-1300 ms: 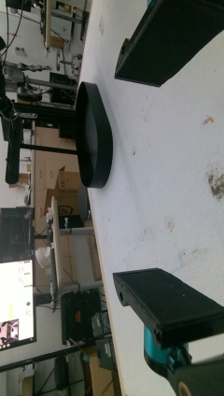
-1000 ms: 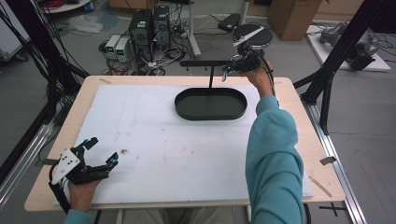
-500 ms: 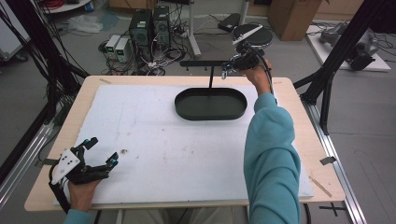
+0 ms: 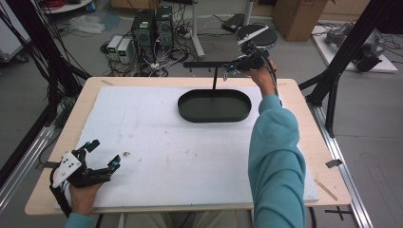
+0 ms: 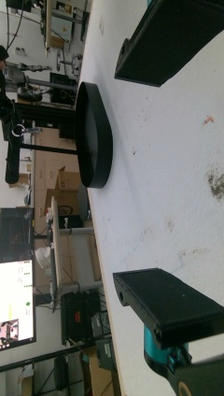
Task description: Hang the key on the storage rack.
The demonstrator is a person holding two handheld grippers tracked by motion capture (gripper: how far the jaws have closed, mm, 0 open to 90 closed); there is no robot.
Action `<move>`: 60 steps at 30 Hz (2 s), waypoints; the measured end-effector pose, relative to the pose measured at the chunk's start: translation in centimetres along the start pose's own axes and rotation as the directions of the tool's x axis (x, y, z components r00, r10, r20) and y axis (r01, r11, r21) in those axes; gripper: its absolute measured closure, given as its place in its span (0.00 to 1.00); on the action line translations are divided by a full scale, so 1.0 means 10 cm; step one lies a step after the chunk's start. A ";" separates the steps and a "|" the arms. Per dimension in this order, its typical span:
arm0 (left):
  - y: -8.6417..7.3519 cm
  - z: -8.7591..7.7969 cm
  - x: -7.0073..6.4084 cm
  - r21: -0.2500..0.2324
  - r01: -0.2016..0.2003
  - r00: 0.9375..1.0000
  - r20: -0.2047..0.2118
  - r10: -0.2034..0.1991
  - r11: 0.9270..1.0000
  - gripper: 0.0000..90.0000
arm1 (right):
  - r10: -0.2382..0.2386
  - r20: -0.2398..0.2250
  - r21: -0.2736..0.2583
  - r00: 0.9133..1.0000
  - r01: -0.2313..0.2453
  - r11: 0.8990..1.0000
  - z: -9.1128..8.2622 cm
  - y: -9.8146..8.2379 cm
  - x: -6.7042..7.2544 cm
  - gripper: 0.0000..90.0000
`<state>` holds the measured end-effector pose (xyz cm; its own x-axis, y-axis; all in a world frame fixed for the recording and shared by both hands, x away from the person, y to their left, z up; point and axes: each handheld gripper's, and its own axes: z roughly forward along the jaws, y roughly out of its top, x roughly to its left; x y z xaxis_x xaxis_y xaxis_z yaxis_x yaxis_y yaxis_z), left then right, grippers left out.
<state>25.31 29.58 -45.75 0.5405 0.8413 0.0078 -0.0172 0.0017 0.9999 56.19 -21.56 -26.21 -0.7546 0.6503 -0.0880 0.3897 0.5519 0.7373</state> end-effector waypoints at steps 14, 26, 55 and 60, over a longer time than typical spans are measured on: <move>0.00 0.00 0.00 -0.001 0.001 1.000 -0.001 -0.001 1.000 0.05 | 0.081 -0.042 -0.148 0.996 -0.086 0.985 -0.32 0.04 0.23 0.01; 0.00 0.00 0.00 0.000 0.002 1.000 -0.001 -0.002 1.000 0.05 | 0.011 -0.015 -0.362 1.000 -0.016 0.932 -1.03 -0.71 0.78 0.01; 0.00 0.00 -0.01 0.006 -0.007 1.000 -0.003 0.007 1.000 0.05 | 0.153 0.134 -0.668 0.979 -0.024 0.743 -0.97 -2.98 1.53 0.01; 0.00 0.00 -0.01 0.006 -0.007 1.000 -0.003 0.007 1.000 0.05 | 0.165 0.133 -0.657 0.977 -0.038 0.753 -0.84 -3.10 1.55 0.01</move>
<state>25.28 29.48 -45.73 0.5375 0.8431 0.0152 -0.0161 -0.0078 0.9998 28.00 -33.00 -44.77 -0.6029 0.7960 -0.0536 -0.0252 0.0482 0.9985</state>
